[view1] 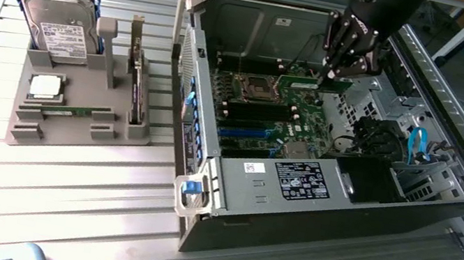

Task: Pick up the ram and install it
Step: 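Insert the ram into the slot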

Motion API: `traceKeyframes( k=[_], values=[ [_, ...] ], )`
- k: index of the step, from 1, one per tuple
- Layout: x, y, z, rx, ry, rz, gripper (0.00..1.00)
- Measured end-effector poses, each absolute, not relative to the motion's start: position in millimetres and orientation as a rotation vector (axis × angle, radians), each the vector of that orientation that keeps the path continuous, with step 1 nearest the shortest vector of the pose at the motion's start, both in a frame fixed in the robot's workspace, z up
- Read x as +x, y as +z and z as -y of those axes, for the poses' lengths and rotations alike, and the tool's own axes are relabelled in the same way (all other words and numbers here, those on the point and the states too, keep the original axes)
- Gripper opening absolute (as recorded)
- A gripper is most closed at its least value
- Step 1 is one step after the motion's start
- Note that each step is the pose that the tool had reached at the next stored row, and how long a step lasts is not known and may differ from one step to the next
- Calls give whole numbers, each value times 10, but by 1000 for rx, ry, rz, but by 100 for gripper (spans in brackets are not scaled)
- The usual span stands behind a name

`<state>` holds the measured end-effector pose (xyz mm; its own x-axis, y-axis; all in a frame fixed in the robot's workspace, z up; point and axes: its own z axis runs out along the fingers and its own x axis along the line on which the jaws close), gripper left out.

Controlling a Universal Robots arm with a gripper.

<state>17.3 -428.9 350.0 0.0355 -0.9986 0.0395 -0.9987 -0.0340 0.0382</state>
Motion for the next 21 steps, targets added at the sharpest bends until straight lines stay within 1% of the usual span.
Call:
traceKeyframes(
  k=[21],
  values=[
    [173, 3433, 4289, 2220, 3, 2144, 13]
  ],
)
